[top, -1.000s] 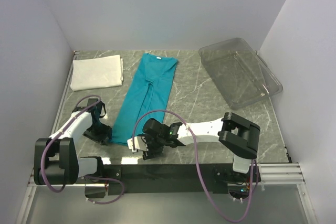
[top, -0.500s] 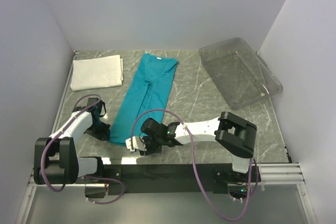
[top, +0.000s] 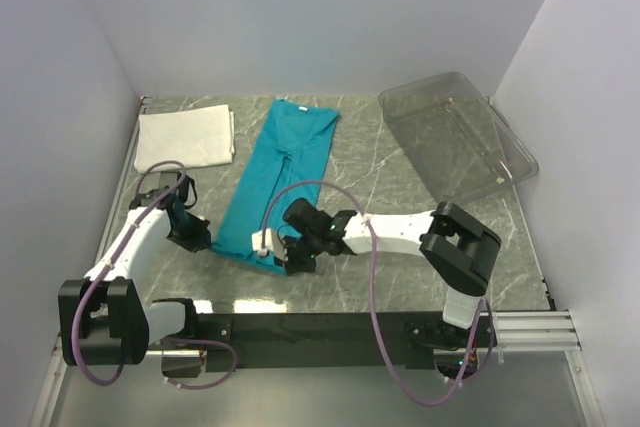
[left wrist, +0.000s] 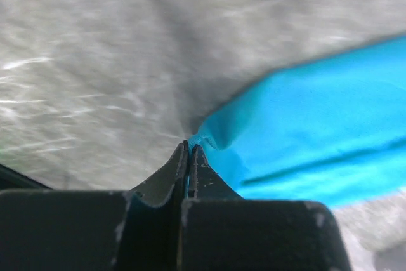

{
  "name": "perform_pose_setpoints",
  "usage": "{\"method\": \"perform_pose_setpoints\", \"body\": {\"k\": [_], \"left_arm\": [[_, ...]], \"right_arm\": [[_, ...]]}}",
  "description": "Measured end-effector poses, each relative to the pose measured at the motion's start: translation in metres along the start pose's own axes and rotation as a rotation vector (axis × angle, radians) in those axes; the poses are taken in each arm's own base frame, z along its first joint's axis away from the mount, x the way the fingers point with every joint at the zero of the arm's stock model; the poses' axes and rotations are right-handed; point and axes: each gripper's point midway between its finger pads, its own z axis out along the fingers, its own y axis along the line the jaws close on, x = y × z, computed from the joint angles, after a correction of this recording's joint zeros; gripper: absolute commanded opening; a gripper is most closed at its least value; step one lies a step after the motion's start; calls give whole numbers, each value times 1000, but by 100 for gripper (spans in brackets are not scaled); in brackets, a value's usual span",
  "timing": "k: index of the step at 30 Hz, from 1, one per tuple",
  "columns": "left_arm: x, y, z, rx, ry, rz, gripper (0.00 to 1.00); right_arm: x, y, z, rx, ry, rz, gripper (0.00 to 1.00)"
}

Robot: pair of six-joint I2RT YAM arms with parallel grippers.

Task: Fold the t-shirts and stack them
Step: Fold the tshirt

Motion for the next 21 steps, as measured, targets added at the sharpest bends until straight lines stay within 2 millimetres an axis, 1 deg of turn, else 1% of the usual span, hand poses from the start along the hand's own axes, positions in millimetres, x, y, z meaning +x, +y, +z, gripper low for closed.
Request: {"method": "perform_pose_setpoints", "body": {"k": [2,7,12,14,18,21], "left_arm": [[-3,-12,-7,35,-2,3,1],[-14,-44,-21,91,6,23,1],[-30,-83,-25,118,23,57,1],[-38,-103,-24,128,29,74,1],[-49,-145,-21,153,39,128,1],[-55,-173,-16,169,49,165,1]], "right_arm": [[-5,-8,-12,-4,-38,41,0],[-25,-33,-44,-1,-145,128,0],[-36,-62,-70,23,-219,212,0],[-40,-76,-80,44,-242,239,0],[-39,-107,-97,97,-274,305,0],[-29,-133,-105,136,-279,369,0]]}}
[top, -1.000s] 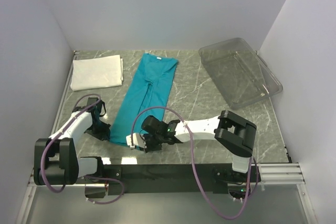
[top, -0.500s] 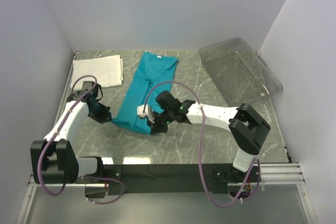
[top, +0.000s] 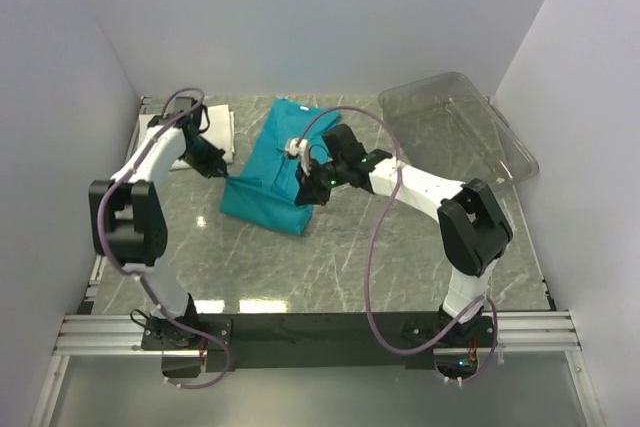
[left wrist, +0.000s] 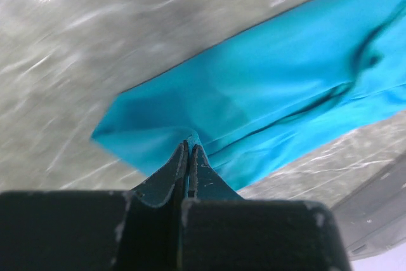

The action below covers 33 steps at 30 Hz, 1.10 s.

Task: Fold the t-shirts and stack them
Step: Fold the tshirt

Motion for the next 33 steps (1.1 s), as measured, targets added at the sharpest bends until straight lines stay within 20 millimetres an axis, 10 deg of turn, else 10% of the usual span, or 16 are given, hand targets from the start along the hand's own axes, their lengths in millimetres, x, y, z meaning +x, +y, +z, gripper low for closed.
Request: {"method": "perform_pose_setpoints", "body": {"k": [13,33], "left_arm": [[-31,-101,29,115,9,92,1],[-47,-134,69,153,-1,72,0]], "right_arm": [[12,-87,-18,149,-5,196,0],[-1,-170,-11,334,-1,280,0]]}}
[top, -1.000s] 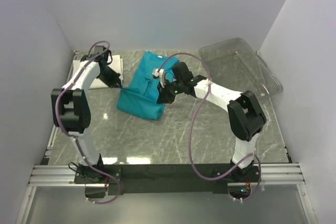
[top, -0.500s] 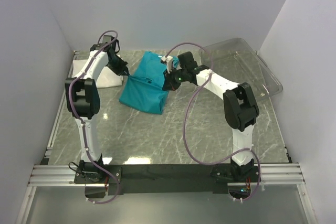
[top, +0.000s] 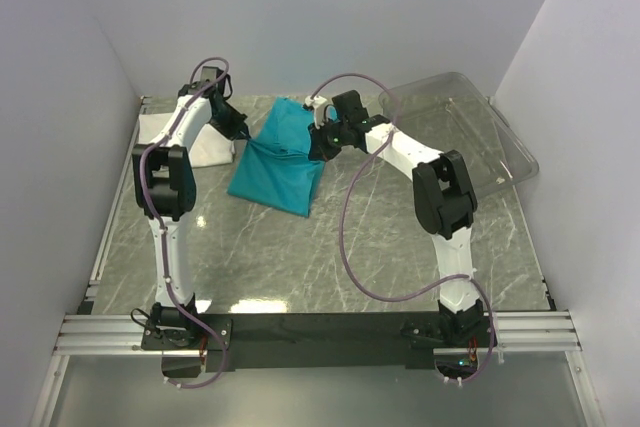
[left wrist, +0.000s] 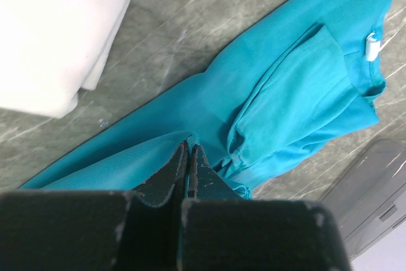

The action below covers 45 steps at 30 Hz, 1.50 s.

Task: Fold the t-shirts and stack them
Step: Fold the tshirt

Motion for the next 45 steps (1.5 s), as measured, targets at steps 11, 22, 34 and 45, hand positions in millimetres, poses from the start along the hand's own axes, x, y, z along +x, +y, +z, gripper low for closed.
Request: {"method": "perform_pose_setpoints", "body": {"k": [11,22,34,45], "left_arm": [[-3,-10,6,43,-8,5,0],[2,-5,30,26,16,6,1],[-10,-31,19,106,-16,25,77],[-28,-48,-37,202,-141,209,98]], "right_arm": [[8,-19,3,70,23,47,0],[11,-28,1,108,24,86,0],[24,-45,10,182,59,139,57],[12,-25,-26,56,16,20,62]]}}
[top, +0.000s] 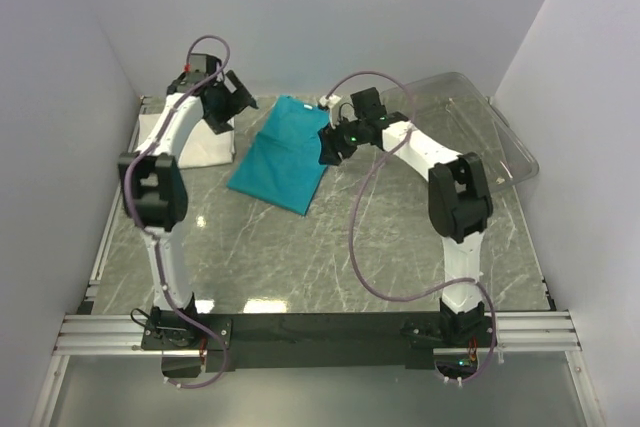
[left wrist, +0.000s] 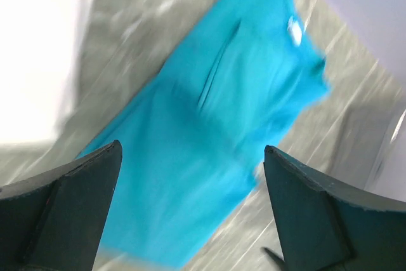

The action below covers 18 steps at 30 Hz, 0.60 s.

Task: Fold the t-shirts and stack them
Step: Fold the tshirt

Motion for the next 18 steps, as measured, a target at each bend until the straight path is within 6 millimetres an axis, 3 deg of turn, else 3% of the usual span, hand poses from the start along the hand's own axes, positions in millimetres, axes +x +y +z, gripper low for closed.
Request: {"method": "perform_pose_setpoints", "body": {"k": [4,8,12,15,18], "left_arm": [[20,22,-68,-16,-37,124,91],[53,63,-108,-69,-56,210,82],[91,113,-98,-152,17,232,76],[115,142,-79,-207,99,215,75],[124,151,-63,-214,139,200,74]], "right_arm": [[9,58,-33,-248,-7,-279,63],[43,125,-30,-343,47,-483,63],[79,169,-5,-337,150,-577,63],[88,164,9,-262,191,-579,63],[87,146,16,-170,205,-567,63]]}}
